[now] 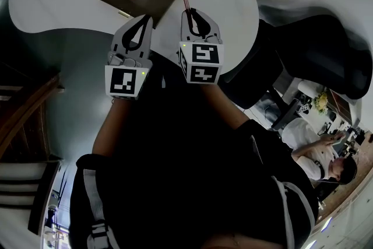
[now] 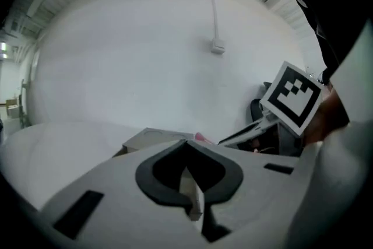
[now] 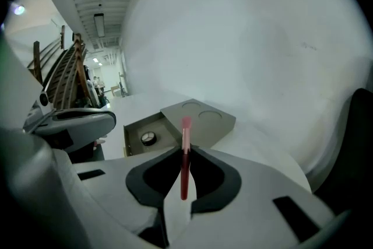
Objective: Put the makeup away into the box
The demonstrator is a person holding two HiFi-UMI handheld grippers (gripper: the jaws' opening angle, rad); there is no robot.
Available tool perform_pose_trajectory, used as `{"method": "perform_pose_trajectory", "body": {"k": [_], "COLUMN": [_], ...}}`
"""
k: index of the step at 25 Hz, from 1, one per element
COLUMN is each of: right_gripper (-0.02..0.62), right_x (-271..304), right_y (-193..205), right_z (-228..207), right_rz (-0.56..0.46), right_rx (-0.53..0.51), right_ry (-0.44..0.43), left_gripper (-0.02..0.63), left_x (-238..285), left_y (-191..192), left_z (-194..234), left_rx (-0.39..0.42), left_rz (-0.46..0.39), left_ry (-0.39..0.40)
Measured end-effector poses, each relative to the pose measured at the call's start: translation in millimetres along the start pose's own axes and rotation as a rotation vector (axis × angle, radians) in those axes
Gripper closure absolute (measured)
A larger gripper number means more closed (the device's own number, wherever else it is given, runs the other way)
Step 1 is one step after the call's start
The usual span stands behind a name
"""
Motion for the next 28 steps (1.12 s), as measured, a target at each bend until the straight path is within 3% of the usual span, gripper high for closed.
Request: {"method": "perform_pose_trajectory", "body": {"k": [12, 28], "right_gripper": [0.531, 0.530], "right_x": [43, 114], "right_y": [-22, -8], "right_z": [30, 40], "right_rz": [0.013, 0.163], "right_rx": [-0.018, 0.027], "right_ry": [-0.091, -0.120], "left_gripper": [0.598, 0.598], "left_x": [-3, 20], "left_y": [10, 22], "left_z": [35, 74], "left_rx": [-0.039, -0.083], "left_rz": [0.007, 0.082], "left_ry": [-0.073, -0.102]}}
Point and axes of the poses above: the fingertips, and each gripper's own axes: x forward along the fingers, z to its left, y out of its underside, the point moved 10 cm from there along -x, backward along the fingers, and after that the axes turned 7 degrees about -y, right-handed, at the moved point
